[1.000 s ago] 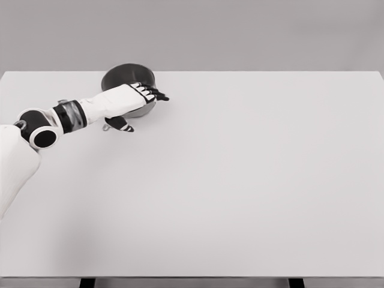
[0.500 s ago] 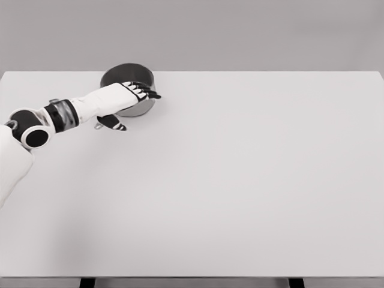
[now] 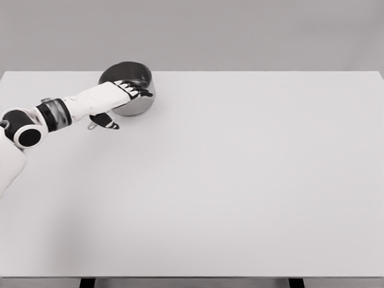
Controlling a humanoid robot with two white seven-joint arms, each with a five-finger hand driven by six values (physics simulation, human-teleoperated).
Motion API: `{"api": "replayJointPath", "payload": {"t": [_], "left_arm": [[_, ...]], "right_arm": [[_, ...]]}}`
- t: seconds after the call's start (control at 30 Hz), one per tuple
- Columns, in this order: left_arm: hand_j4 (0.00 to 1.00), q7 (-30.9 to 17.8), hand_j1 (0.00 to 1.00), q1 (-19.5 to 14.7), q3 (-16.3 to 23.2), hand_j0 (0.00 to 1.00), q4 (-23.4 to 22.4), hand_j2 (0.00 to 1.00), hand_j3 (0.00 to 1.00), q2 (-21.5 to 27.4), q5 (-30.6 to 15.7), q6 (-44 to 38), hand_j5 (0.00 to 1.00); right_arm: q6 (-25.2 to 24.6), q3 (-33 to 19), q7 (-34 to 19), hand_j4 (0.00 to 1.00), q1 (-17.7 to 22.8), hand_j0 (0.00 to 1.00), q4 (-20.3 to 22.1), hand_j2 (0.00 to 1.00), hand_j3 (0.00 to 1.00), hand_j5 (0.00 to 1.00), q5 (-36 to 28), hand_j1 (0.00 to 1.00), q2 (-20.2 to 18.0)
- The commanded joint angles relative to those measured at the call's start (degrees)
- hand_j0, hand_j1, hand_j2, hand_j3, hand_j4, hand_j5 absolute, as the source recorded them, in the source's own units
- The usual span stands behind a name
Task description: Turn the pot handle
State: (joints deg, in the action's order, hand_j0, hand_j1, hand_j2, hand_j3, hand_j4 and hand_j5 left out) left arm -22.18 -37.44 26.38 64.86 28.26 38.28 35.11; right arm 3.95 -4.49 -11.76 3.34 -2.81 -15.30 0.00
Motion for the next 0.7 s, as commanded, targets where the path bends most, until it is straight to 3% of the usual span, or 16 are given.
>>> {"api": "replayJointPath", "payload": {"t": [0.0, 0.67], "left_arm": [[1.0, 0.0, 1.0, 0.0, -0.3, 1.0, -0.2, 1.0, 1.0, 0.4, -0.3, -0.1, 1.0], [1.0, -0.1, 1.0, -0.1, -0.7, 1.0, 0.2, 1.0, 1.0, 1.4, 1.7, -0.1, 1.0]], "right_arm": [[0.0, 0.0, 0.0, 1.0, 0.0, 1.0, 0.0, 1.0, 1.0, 1.0, 0.0, 1.0, 0.0], [0.0, 0.0, 0.0, 1.0, 0.0, 1.0, 0.0, 1.0, 1.0, 1.0, 0.0, 1.0, 0.0]]}}
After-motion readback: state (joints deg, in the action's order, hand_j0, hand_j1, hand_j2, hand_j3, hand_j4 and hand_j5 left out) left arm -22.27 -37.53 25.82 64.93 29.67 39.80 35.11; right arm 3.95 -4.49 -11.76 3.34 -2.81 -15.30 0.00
